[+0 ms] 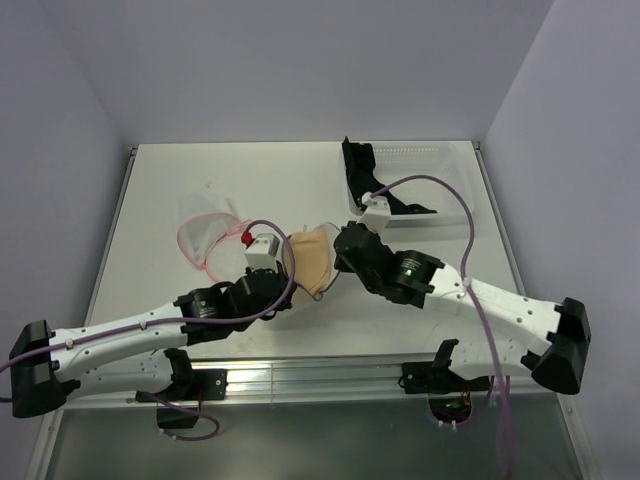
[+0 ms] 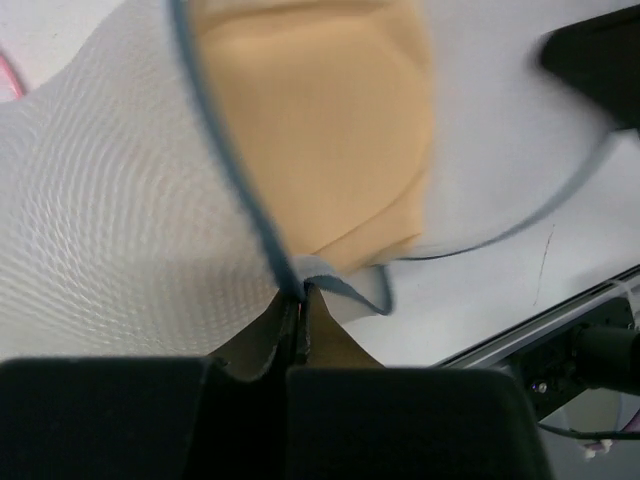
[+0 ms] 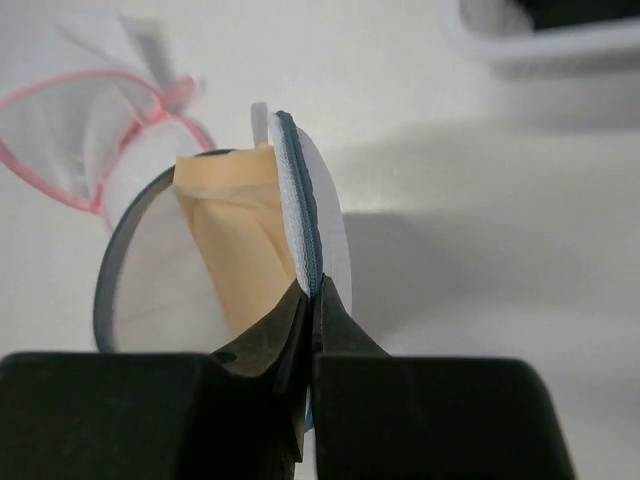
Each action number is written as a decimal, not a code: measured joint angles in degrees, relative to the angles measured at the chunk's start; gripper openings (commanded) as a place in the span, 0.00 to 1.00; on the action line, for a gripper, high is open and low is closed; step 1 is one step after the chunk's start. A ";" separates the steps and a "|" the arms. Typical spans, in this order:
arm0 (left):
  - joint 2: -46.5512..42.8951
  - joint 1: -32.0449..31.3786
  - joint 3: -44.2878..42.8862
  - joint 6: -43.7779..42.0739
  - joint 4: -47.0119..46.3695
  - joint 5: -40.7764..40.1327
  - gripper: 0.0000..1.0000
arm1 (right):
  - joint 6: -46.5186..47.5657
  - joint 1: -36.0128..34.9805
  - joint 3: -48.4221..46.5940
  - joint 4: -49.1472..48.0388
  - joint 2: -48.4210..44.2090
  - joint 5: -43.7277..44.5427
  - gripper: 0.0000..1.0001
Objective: Place the bra in the laundry bag and zip it closed
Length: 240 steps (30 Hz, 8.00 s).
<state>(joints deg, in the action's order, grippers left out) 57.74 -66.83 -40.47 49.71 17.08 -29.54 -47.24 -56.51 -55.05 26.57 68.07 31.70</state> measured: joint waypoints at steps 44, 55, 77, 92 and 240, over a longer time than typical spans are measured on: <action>-19.32 0.04 33.38 1.64 -42.23 -4.09 0.00 | 1.27 -13.46 -27.32 12.41 21.77 10.34 0.49; -17.03 0.04 34.03 0.96 -49.03 -3.74 0.00 | 0.20 -6.19 -15.50 -1.46 16.02 -6.10 0.60; -19.04 0.04 37.38 10.88 -46.27 -6.25 0.00 | -9.79 4.09 12.37 -10.01 -4.26 -17.27 0.60; -21.27 0.04 37.46 16.61 -46.38 -4.59 0.00 | -13.38 6.97 17.55 -18.27 -3.58 -22.38 0.57; 14.56 0.76 14.08 -4.00 -50.07 11.28 0.00 | -23.32 4.85 23.93 -14.36 -18.97 -13.00 0.00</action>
<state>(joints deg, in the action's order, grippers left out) 72.29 -66.06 -26.39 45.71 -32.99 -18.26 -70.57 -51.66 -31.11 12.21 49.10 18.70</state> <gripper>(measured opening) 0.014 0.011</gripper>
